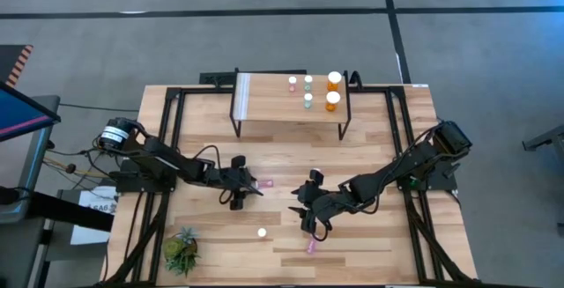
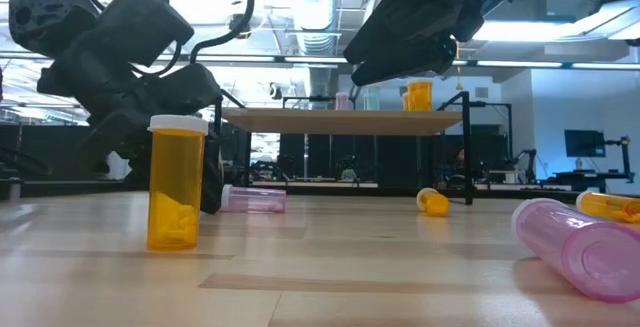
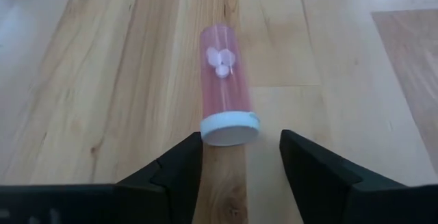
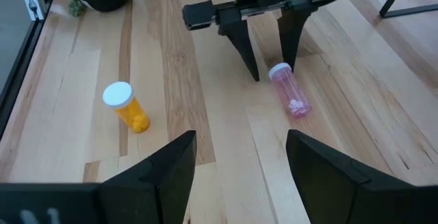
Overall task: Pick and place medicine bottles onto shelf by color
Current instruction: Put the top small pink pill bottle on the shelf aligned with the other small pink pill bottle
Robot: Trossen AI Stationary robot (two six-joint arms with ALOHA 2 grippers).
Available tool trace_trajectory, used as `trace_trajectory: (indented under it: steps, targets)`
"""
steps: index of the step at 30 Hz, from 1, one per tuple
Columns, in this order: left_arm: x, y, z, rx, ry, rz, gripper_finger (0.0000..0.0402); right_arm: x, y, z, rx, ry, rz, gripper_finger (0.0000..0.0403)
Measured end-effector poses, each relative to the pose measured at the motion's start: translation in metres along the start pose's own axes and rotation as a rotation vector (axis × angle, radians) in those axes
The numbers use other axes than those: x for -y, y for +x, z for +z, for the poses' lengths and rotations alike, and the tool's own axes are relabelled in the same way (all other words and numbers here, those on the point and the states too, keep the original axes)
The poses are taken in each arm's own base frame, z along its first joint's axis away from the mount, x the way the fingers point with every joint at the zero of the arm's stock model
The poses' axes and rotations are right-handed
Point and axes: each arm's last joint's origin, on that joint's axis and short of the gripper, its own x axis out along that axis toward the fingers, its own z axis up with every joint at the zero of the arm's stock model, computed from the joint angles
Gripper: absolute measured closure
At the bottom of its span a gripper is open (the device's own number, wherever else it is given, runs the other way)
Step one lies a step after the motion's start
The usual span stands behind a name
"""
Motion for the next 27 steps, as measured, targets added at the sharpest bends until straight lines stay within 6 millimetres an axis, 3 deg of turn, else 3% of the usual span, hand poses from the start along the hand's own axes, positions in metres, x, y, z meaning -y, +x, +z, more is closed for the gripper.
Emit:
trace_trajectory:
  steps: [14, 22, 27]
  targets:
    - [-0.0004, 0.0, 0.0039, 0.039, -0.039, 0.021, 0.0234, 0.0, 0.0, 0.0001, 0.0, 0.0, 0.001, 0.0154]
    - [-0.0004, 0.0, 0.0055, 0.052, -0.043, 0.024, 0.0194, 0.0, 0.0, 0.0001, 0.0, 0.001, 0.001, 0.0154]
    - [-0.0016, 0.0001, 0.0024, 0.023, -0.038, 0.057, 0.0198, -0.0001, 0.0, 0.0001, 0.001, 0.001, 0.001, 0.0154]
